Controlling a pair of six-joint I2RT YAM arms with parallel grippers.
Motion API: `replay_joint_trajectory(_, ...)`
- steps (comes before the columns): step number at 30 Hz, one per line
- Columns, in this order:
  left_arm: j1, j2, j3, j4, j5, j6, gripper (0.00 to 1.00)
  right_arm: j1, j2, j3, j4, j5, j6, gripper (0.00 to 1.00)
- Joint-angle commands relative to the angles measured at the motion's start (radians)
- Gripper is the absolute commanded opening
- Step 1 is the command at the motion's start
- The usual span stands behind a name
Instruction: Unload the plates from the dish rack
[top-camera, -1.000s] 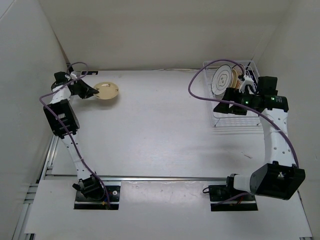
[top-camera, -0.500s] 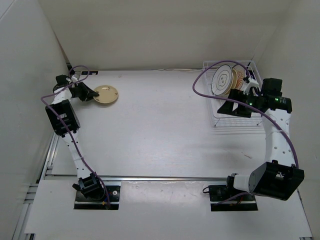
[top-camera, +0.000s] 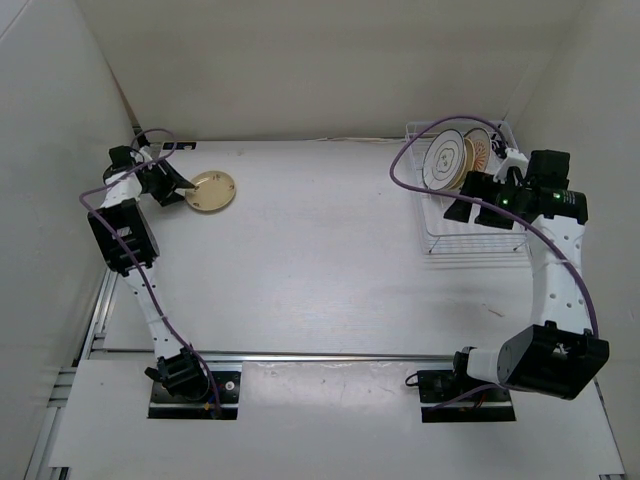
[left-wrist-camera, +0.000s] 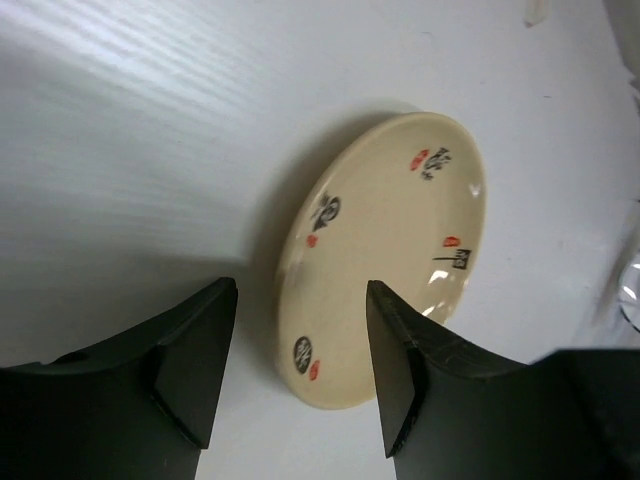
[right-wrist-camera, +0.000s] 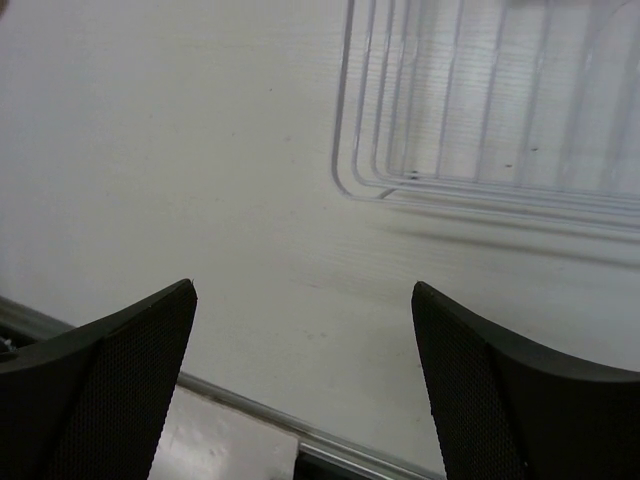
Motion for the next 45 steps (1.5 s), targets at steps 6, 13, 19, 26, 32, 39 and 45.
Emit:
replay_joint_trajectory(6, 0.009, -0.248, -0.170, -0.068, -0.282, 0.043, 0.60, -0.004, 0.082, 0.170, 0.152, 0.317, 0.031, 0.85)
replay_joint_trajectory(13, -0.011, -0.555, -0.353, -0.101, -0.143, 0.126, 0.69, -0.004, 0.252, 0.356, 0.229, 0.497, 0.068, 0.64)
replay_joint_trajectory(19, -0.167, -0.832, -0.503, -0.111, -0.200, 0.180, 0.71, 0.032, 0.407, 0.543, 0.238, 0.497, 0.039, 0.34)
replay_joint_trajectory(26, -0.272, -0.968, -0.549, -0.135, -0.068, 0.331, 0.76, 0.094, 0.554, 0.653, 0.238, 0.438, 0.010, 0.29)
replay_joint_trajectory(32, -0.310, -0.957, -0.560, -0.155, -0.057, 0.371, 0.76, 0.114, 0.700, 0.762, 0.238, 0.426, -0.010, 0.29)
replay_joint_trajectory(39, -0.310, -0.948, -0.580, -0.155, -0.036, 0.371, 0.76, 0.114, 0.820, 0.856, 0.248, 0.426, -0.032, 0.28)
replay_joint_trajectory(45, -0.310, -0.948, -0.589, -0.155, -0.037, 0.382, 0.76, 0.114, 0.910, 0.927, 0.257, 0.426, -0.041, 0.28)
